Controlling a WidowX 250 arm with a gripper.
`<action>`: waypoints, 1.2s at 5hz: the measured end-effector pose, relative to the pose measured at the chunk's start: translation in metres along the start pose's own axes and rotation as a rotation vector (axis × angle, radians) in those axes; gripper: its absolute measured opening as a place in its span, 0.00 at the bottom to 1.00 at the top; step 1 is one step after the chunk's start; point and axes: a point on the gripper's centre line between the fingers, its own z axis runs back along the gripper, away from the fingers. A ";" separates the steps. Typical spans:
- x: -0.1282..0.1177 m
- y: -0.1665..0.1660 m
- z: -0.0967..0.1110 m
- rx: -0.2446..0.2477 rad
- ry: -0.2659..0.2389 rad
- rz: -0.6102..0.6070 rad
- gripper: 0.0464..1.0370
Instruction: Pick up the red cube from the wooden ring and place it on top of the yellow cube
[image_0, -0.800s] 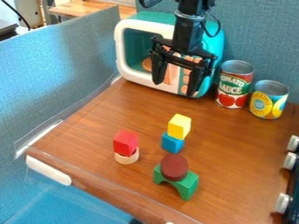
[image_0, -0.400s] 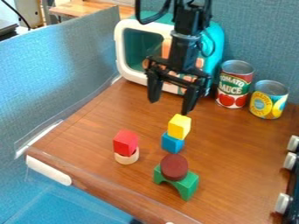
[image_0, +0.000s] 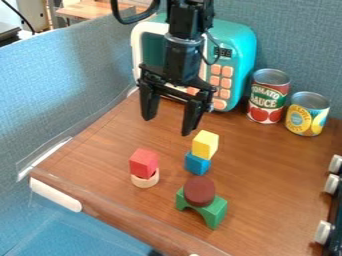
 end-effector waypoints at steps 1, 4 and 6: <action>0.000 0.016 -0.038 0.012 0.109 0.004 0.96; 0.013 0.031 -0.074 0.011 0.201 -0.014 0.96; 0.011 0.034 -0.080 -0.016 0.218 0.016 0.63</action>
